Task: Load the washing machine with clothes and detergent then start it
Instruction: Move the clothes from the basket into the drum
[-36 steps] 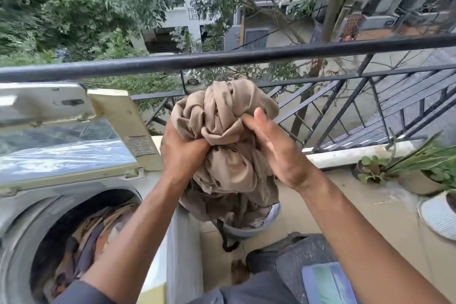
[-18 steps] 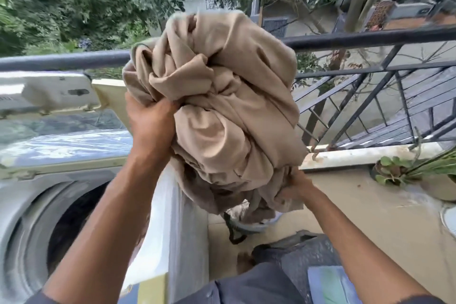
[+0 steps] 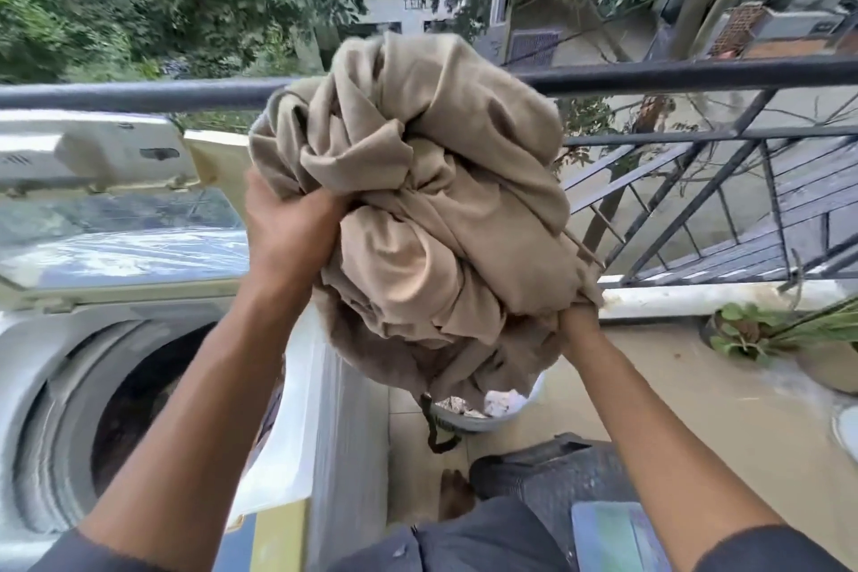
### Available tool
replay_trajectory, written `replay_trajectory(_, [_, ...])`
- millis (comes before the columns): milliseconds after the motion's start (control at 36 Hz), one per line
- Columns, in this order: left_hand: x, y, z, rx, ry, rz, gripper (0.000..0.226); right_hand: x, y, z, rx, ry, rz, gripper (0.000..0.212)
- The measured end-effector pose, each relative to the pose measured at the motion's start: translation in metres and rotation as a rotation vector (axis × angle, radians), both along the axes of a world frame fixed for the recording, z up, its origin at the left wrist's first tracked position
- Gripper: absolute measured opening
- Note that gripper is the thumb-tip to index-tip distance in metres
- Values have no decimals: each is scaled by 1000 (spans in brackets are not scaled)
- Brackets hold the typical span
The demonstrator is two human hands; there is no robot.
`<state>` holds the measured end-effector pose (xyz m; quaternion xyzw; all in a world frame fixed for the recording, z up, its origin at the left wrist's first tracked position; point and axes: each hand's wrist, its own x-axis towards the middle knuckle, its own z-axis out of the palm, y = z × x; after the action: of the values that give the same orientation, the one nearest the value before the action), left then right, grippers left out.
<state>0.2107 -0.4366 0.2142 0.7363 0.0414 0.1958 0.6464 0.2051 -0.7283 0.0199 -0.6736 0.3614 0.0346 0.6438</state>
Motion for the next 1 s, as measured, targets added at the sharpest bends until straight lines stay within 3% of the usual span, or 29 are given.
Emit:
replay_trajectory(139, [-3,0,-23,282,149,51,20,4,-22,65,75,-266,-152,12])
replay_trajectory(250, [-5,-9,-33,448,267,107,46,0,-16,128,93,-455,-138,22])
replay_trajectory(361, [-3,-19,-36,414,297,103,66,-16,19,180,74,-623,155,29])
replay_trajectory(472, [-1,-31,-32,332,435,120,56,-32,60,200,2,-642,552,47])
replay_trajectory(583, [-3,-27,-30,134,337,-197,41,-35,77,200,-95,-543,691,51])
replay_trajectory(639, [-5,-22,-26,104,275,-450,48,-33,80,200,-92,-506,713,53])
replay_trajectory(694, [-7,-21,-25,138,226,-557,56,-31,79,199,-131,-501,757,52])
replay_trajectory(861, [0,-36,-41,143,209,-169,74,-36,80,201,-89,-500,756,43])
replay_trajectory(917, [3,-37,-44,213,225,-50,67,-37,76,203,-43,-533,724,47])
replay_trajectory(1000, [3,-38,-47,277,232,33,55,-35,66,204,83,-535,711,71])
